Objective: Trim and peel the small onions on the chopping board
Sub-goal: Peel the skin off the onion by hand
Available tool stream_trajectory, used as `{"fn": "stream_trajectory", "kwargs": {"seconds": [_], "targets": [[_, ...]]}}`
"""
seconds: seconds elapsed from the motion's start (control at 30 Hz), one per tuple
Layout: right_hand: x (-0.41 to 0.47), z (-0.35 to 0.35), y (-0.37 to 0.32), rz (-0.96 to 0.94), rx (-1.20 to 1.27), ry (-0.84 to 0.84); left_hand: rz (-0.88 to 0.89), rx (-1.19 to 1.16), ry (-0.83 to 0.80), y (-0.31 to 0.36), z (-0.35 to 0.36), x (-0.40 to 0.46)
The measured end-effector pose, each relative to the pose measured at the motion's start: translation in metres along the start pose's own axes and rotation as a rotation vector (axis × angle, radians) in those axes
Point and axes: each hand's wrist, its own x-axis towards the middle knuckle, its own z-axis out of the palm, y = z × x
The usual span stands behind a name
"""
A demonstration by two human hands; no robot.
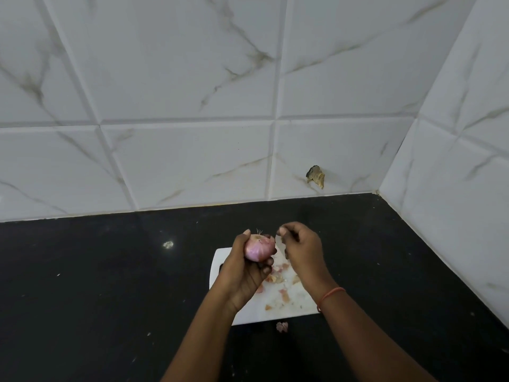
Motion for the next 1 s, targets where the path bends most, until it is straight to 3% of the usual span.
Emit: {"fn": "stream_trajectory", "kwargs": {"seconds": [0.07, 0.23, 0.53, 0.83, 0.9, 1.0], "targets": [[0.001, -0.004, 0.002, -0.022, -0.006, -0.022, 0.028, -0.012, 0.013, 0.003, -0.001, 0.000], [-0.007, -0.004, -0.010, -0.080, 0.051, -0.309, 0.053, 0.004, 0.040, 0.003, -0.002, 0.001], [-0.007, 0.000, -0.016, -0.337, -0.061, -0.063, 0.099, 0.098, 0.026, 0.002, -0.001, -0.005], [-0.001, -0.022, -0.003, -0.274, -0.075, 0.065, 0.067, -0.052, 0.058, 0.009, 0.000, -0.006], [0.000, -0.023, -0.004, -0.237, -0.086, 0.020, 0.033, -0.127, -0.002, 0.012, -0.001, -0.008], [-0.008, -0.018, -0.013, -0.185, 0.066, -0.185, -0.040, -0.274, -0.133, 0.013, 0.000, -0.009]]}}
